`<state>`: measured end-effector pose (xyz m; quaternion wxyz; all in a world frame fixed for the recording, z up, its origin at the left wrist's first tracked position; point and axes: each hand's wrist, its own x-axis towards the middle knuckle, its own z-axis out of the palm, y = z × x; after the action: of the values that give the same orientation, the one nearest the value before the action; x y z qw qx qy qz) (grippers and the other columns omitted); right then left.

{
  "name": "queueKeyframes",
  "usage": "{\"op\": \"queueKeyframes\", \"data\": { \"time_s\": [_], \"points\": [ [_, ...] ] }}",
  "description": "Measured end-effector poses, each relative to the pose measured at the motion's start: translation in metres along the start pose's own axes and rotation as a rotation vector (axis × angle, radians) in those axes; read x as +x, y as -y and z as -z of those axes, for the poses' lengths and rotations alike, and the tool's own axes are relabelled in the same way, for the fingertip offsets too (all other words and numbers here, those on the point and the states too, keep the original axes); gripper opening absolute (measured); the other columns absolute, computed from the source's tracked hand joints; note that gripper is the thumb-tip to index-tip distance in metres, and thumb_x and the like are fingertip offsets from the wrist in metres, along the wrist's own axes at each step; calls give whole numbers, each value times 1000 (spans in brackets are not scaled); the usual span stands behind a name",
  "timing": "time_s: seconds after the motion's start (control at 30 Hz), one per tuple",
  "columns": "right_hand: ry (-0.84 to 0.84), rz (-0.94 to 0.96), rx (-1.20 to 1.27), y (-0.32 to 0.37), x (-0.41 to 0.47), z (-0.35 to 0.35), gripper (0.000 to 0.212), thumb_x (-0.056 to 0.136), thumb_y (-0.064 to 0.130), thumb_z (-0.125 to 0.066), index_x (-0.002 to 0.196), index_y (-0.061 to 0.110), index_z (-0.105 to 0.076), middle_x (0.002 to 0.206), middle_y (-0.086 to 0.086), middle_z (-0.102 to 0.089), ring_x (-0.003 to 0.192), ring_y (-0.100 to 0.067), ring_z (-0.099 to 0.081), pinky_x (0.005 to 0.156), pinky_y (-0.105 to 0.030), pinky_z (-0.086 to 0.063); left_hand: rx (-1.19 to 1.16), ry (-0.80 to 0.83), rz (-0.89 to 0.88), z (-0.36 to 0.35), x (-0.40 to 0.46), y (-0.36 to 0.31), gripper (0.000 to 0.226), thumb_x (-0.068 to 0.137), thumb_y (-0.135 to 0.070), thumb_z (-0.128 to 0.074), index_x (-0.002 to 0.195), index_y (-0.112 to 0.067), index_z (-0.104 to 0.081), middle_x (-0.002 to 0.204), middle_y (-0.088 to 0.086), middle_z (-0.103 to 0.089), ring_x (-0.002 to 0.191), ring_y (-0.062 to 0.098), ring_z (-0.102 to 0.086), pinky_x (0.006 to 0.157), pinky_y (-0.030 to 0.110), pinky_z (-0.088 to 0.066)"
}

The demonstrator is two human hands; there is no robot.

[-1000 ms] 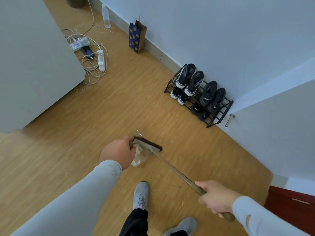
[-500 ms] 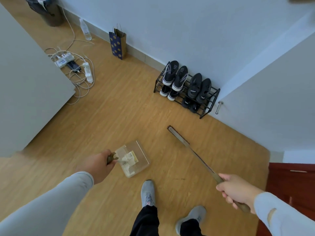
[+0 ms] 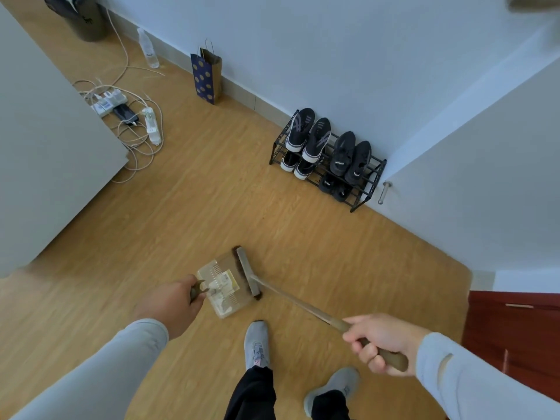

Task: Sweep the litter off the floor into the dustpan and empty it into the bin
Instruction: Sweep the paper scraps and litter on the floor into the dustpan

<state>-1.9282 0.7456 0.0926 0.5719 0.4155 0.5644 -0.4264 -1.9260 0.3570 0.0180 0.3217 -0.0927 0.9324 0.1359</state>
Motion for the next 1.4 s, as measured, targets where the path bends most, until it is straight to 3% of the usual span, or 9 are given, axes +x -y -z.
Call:
{"op": "queueKeyframes", "data": {
  "time_s": [0.13, 0.3, 0.47, 0.63, 0.8, 0.9, 1.0, 1.23, 1.4],
  "points": [
    [18, 65, 124, 25, -30, 33, 31, 100, 4, -56, 130, 12, -56, 65, -5, -50, 41, -6, -36, 30, -17, -33, -30, 8, -3, 4, -11, 13, 16, 100, -50, -47, 97, -36, -53, 75, -11, -65, 65, 10, -62, 59, 30, -55],
    [-233, 259, -304, 70, -32, 25, 50, 98, 12, -54, 146, 25, -50, 65, -2, -54, 44, -8, -42, 38, -21, -37, -212, -77, 139, 16, -9, 30, 13, 99, -48, -54, 96, -36, -56, 73, -10, -67, 61, 12, -65, 55, 29, -53],
    [-387, 315, -487, 146, 31, -2, 45, 93, 7, -46, 138, 11, -54, 65, -9, -55, 47, -17, -47, 42, -23, -42, -340, -117, 275, 21, 14, 35, 17, 99, -45, -57, 94, -29, -56, 70, -2, -68, 60, 19, -66, 57, 32, -56],
    [-376, 250, -784, 162, 86, -51, 34, 95, 4, -45, 124, -2, -62, 65, -11, -56, 53, -24, -54, 54, -31, -49, -274, -138, 293, 13, 30, 21, 18, 99, -48, -52, 99, -31, -55, 72, -5, -67, 64, 18, -65, 61, 34, -58],
    [-227, 144, -1011, 108, 69, -83, 46, 94, 15, -44, 139, 20, -49, 80, -5, -58, 62, -22, -56, 55, -31, -47, -246, -141, 299, 17, 30, 24, 21, 99, -49, -48, 100, -30, -54, 72, -6, -66, 66, 18, -64, 60, 31, -56],
    [-102, 93, -872, 107, 36, -57, 67, 94, 18, -51, 158, 30, -33, 73, -3, -55, 47, -12, -49, 44, -24, -42, -270, -129, 290, 26, 32, 18, 19, 100, -46, -48, 97, -28, -54, 74, -6, -64, 68, 19, -63, 59, 30, -52],
    [-87, 90, -724, 116, 6, -21, 71, 95, 16, -59, 160, 30, -33, 63, 0, -53, 41, -9, -43, 38, -23, -38, -250, -134, 291, 30, 27, 14, 20, 101, -44, -48, 96, -26, -54, 72, -7, -60, 64, 17, -58, 54, 29, -44],
    [-193, 201, -614, 98, -35, -6, 62, 98, 13, -55, 156, 25, -38, 62, -2, -53, 42, -10, -42, 37, -22, -36, -378, -34, 329, 29, -3, 29, 17, 98, -46, -52, 97, -29, -54, 82, -8, -64, 78, 18, -64, 66, 30, -51],
    [-245, 259, -722, 87, -57, -12, 36, 99, 15, -54, 134, 12, -58, 58, -1, -51, 41, -10, -42, 41, -21, -37, -390, -47, 327, 18, -58, 37, 11, 94, -46, -56, 98, -36, -55, 88, -10, -63, 84, 20, -64, 78, 33, -56]
  ]
}}
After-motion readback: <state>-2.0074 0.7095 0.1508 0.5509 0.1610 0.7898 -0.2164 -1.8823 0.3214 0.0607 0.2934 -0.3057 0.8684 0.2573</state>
